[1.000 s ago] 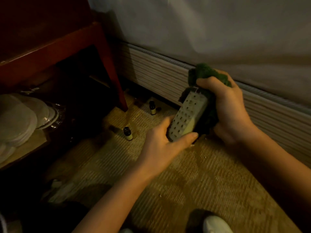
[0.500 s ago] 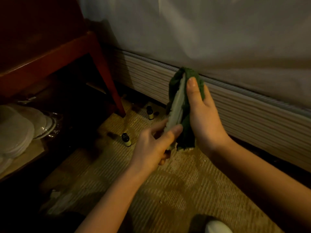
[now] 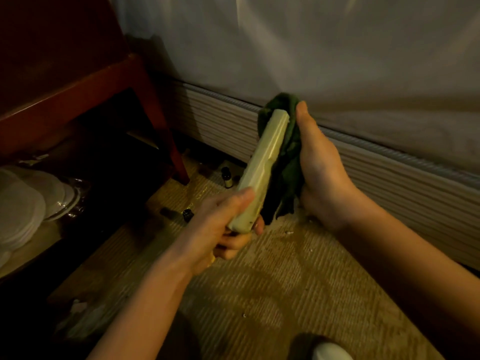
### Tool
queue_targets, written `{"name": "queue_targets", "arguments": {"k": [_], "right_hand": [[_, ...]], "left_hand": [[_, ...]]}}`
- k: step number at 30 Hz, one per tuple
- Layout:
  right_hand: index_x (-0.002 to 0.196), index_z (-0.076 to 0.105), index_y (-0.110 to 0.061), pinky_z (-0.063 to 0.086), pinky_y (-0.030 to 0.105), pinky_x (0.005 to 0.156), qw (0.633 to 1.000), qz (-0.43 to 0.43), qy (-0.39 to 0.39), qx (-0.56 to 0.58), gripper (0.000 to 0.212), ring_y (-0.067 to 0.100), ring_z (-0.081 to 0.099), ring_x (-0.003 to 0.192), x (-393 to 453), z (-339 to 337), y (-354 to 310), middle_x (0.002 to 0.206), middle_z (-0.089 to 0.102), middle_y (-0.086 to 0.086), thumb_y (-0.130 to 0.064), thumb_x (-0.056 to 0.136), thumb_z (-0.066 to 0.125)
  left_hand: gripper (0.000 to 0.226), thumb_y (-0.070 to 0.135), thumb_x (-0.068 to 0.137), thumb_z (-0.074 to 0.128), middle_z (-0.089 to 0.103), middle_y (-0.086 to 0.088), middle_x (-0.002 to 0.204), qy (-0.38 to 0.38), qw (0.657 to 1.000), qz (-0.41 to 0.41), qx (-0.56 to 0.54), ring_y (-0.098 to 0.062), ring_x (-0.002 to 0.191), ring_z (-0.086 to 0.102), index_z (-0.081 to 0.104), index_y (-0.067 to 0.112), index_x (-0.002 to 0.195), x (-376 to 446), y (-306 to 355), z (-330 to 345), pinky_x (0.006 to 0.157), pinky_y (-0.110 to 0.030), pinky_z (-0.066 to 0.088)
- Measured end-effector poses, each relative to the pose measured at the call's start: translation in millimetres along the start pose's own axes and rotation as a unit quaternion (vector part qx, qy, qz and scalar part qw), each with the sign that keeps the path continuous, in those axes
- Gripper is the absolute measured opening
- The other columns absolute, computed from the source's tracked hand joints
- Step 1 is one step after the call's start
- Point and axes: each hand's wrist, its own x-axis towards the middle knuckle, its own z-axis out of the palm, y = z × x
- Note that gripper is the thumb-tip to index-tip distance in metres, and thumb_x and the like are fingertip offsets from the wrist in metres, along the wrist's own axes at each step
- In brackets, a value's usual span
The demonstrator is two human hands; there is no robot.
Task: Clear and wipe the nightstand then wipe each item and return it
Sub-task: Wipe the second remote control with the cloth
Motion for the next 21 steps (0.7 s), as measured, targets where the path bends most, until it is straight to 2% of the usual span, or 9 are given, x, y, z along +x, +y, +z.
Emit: {"name": "queue_targets", "arguments": {"k": [3, 5, 7, 9, 11, 12, 16, 20, 21], "right_hand": [[0.123, 0.047, -0.031, 0.051, 0.033, 0.092, 0.995, -0.083, 0.034, -0.037, 0.032, 0.011, 0.061, 0.104, -8, 6, 18, 0.114, 0.061, -0.005, -0.044, 0.095, 0.047], [0.129, 0.041, -0.036, 0.050, 0.025, 0.092, 0.991, -0.113, 0.023, -0.071, 0.035, 0.003, 0.058, 0.106, -17, 10, 28, 0.115, 0.058, -0.013, -0.043, 0.095, 0.046], [0.134, 0.037, -0.036, 0.051, 0.018, 0.088, 0.991, -0.118, 0.002, -0.065, 0.040, -0.002, 0.058, 0.103, -24, 11, 32, 0.114, 0.057, -0.017, -0.039, 0.095, 0.046], [0.133, 0.038, -0.034, 0.052, 0.024, 0.091, 0.993, -0.109, -0.010, -0.050, 0.040, 0.004, 0.059, 0.106, -28, 12, 31, 0.115, 0.059, -0.013, -0.037, 0.094, 0.048], [0.129, 0.045, -0.029, 0.052, 0.034, 0.093, 0.996, -0.078, -0.005, -0.035, 0.038, 0.014, 0.062, 0.106, -27, 12, 27, 0.115, 0.063, -0.003, -0.040, 0.093, 0.048], [0.127, 0.048, -0.026, 0.052, 0.037, 0.093, 0.998, -0.056, 0.002, -0.026, 0.040, 0.018, 0.063, 0.104, -24, 12, 25, 0.114, 0.064, 0.002, -0.045, 0.093, 0.046], [0.117, 0.059, -0.022, 0.054, 0.041, 0.085, 0.997, -0.016, 0.065, -0.046, 0.055, 0.020, 0.066, 0.094, -13, 8, 20, 0.105, 0.067, 0.005, -0.064, 0.090, 0.036], [0.125, 0.055, -0.026, 0.047, 0.040, 0.097, 0.991, -0.044, 0.120, -0.027, 0.066, 0.015, 0.060, 0.107, -15, 9, 25, 0.117, 0.063, -0.001, -0.072, 0.086, 0.028], [0.124, 0.051, -0.029, 0.045, 0.035, 0.096, 0.990, -0.058, 0.120, -0.037, 0.059, 0.010, 0.057, 0.109, -18, 9, 28, 0.117, 0.060, -0.007, -0.069, 0.088, 0.027]], "left_hand": [[0.038, 0.056, 0.077, 0.059, 0.055, -0.001, 0.057, 0.101, 0.995, -0.008, -0.002, -0.004, 0.033, 0.030, 0.062, 0.017, 0.078, 5, -5, 14, 0.035, -0.012, 0.022], [0.028, 0.056, 0.075, 0.060, 0.059, 0.003, 0.050, 0.155, 0.986, 0.012, 0.063, -0.005, 0.031, 0.042, 0.064, 0.029, 0.073, 7, -2, 23, 0.033, -0.017, 0.019], [0.026, 0.049, 0.070, 0.049, 0.067, 0.008, 0.070, 0.183, 0.976, 0.036, 0.117, -0.004, 0.060, 0.063, 0.061, 0.029, 0.083, 4, 0, 26, 0.040, -0.032, 0.020], [0.033, 0.049, 0.072, 0.044, 0.063, 0.025, 0.082, 0.192, 0.966, 0.077, 0.155, 0.007, 0.082, 0.058, 0.059, 0.033, 0.096, 1, -1, 25, 0.046, -0.029, 0.032], [0.030, 0.052, 0.074, 0.041, 0.066, 0.032, 0.071, 0.202, 0.952, 0.111, 0.200, 0.015, 0.076, 0.062, 0.058, 0.040, 0.096, -3, -3, 25, 0.053, -0.007, 0.039], [0.027, 0.052, 0.075, 0.041, 0.064, 0.031, 0.065, 0.203, 0.950, 0.115, 0.205, 0.014, 0.067, 0.061, 0.058, 0.041, 0.094, -4, -3, 25, 0.054, -0.003, 0.039], [0.015, 0.033, 0.089, 0.044, 0.055, 0.023, 0.044, 0.165, 0.969, 0.096, 0.159, 0.010, 0.042, 0.051, 0.058, 0.031, 0.084, -5, 0, 30, 0.041, -0.003, 0.032], [0.025, 0.046, 0.079, 0.043, 0.055, 0.017, 0.048, 0.165, 0.968, 0.117, 0.150, 0.006, 0.041, 0.047, 0.060, 0.030, 0.071, -2, -7, 38, 0.040, -0.004, 0.030], [0.027, 0.047, 0.080, 0.042, 0.057, 0.017, 0.051, 0.175, 0.964, 0.125, 0.154, 0.007, 0.043, 0.048, 0.061, 0.031, 0.070, -1, -8, 40, 0.042, -0.004, 0.031]]}}
